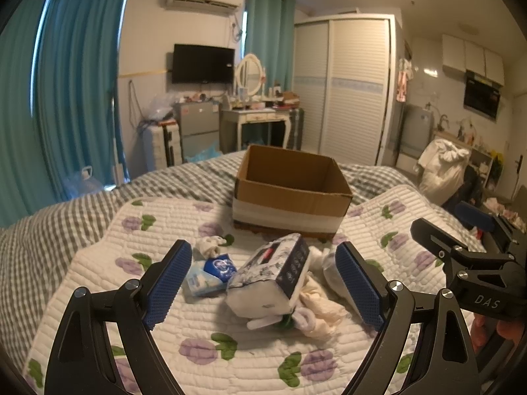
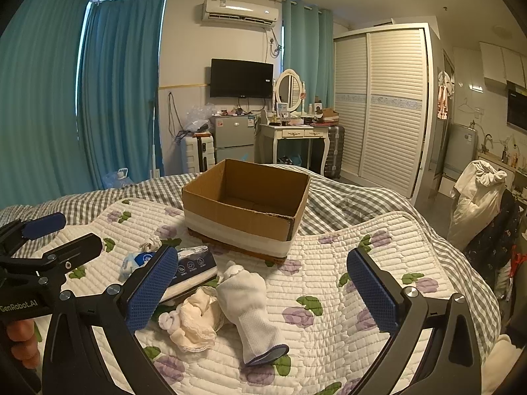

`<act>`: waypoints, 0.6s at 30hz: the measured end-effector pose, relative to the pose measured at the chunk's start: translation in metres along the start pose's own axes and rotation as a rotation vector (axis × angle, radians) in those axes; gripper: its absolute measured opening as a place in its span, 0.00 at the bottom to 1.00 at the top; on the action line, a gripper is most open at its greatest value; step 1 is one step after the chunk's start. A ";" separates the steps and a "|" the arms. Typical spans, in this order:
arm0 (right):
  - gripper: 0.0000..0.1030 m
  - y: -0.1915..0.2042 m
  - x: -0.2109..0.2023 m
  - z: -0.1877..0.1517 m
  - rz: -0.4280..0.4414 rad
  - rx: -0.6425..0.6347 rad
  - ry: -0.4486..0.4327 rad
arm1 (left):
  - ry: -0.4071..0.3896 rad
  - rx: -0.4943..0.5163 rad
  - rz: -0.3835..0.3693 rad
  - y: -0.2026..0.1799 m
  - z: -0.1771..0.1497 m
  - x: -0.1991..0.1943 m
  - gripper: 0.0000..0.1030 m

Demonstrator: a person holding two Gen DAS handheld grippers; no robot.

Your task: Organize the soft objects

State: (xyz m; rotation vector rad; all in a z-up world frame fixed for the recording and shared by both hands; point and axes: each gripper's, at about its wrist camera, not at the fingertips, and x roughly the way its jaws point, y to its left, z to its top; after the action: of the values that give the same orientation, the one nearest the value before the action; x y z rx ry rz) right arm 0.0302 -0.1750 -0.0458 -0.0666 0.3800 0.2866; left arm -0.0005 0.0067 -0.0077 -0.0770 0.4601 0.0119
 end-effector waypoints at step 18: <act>1.00 0.003 0.001 -0.001 0.002 -0.002 0.007 | 0.002 -0.002 0.000 0.002 -0.003 0.000 0.88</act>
State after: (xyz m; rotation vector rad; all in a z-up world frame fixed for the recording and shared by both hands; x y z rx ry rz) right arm 0.0294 -0.1725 -0.0473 -0.0688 0.3866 0.2891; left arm -0.0018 0.0085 -0.0109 -0.0788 0.4622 0.0118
